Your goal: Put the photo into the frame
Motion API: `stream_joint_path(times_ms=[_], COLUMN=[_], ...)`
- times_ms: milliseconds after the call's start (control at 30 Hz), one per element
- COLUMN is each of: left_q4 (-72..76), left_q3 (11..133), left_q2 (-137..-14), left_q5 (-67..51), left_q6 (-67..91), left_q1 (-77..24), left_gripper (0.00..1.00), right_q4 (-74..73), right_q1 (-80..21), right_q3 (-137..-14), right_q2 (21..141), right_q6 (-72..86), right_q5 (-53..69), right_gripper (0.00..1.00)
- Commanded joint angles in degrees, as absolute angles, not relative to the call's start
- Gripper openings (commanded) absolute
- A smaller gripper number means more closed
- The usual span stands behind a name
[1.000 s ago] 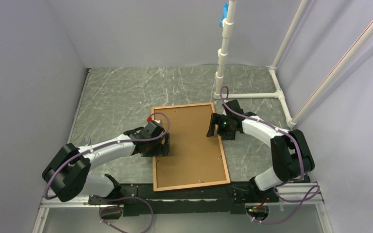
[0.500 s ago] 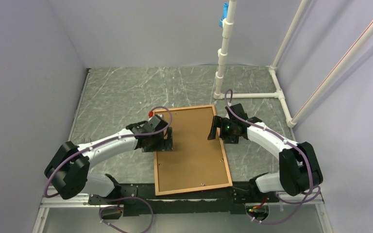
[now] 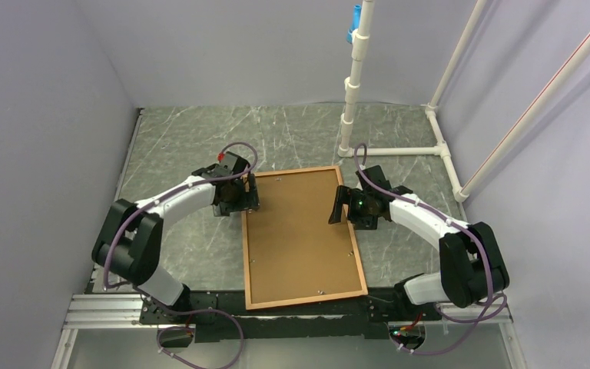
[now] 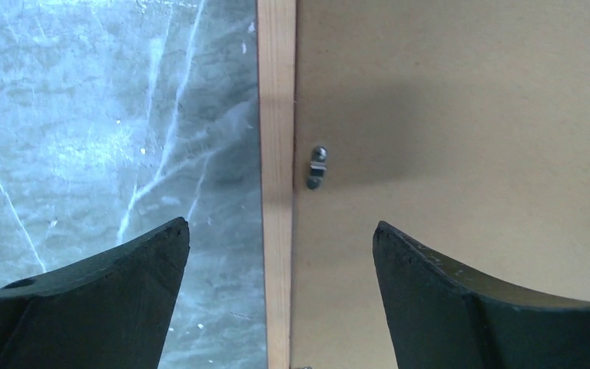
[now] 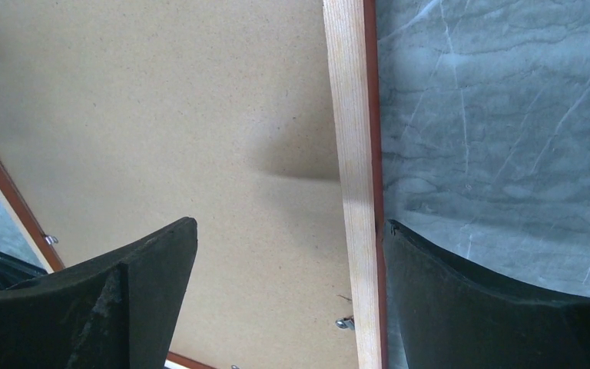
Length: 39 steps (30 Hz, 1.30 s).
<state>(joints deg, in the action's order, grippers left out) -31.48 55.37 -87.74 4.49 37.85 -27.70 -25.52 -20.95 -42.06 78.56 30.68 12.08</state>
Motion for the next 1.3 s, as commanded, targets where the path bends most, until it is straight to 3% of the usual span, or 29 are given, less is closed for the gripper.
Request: stream_joint_path(times_ms=[0,267,667,900,933,1033,1100,1267], left_q4=[-29.24,-29.94,-30.11,-29.79,-30.09,-30.43,-30.39,-29.23], left_q3=[58.09,62.85,63.70,62.07,62.13,62.00,61.49,60.34], left_q2=[-91.41,-97.72,-100.97,-101.12,-101.36,-101.39,-100.78,-98.79], left_q5=[2.38,3.86,4.10,4.50,4.69,4.98,5.03,4.12], left_q6=[34.88,33.44,31.81,31.43,31.27,31.16,31.20,30.91], left_q1=[-26.89,-26.89,-26.87,-26.92,-26.95,-26.98,-26.98,-27.05], left_gripper=[0.91,0.83,0.57,0.50,0.45,0.20,0.10,0.06], right_q4=[-24.35,-23.83,-22.84,-22.59,-22.51,-22.63,-22.89,-22.98], right_q1=[-21.04,-21.09,-21.03,-21.09,-21.09,-21.09,-21.08,-21.06], right_q3=[-41.81,-41.99,-41.82,-42.21,-42.17,-42.23,-42.40,-42.40], right_q2=[79.13,79.92,81.20,81.66,81.70,81.62,81.53,81.56], right_q6=[30.96,30.86,30.85,30.85,30.87,30.85,30.71,30.76], right_q5=[12.04,12.76,13.47,13.70,13.75,13.63,13.54,13.56], right_gripper=[0.92,0.92,0.92,0.92,0.92,0.92,0.92,0.92])
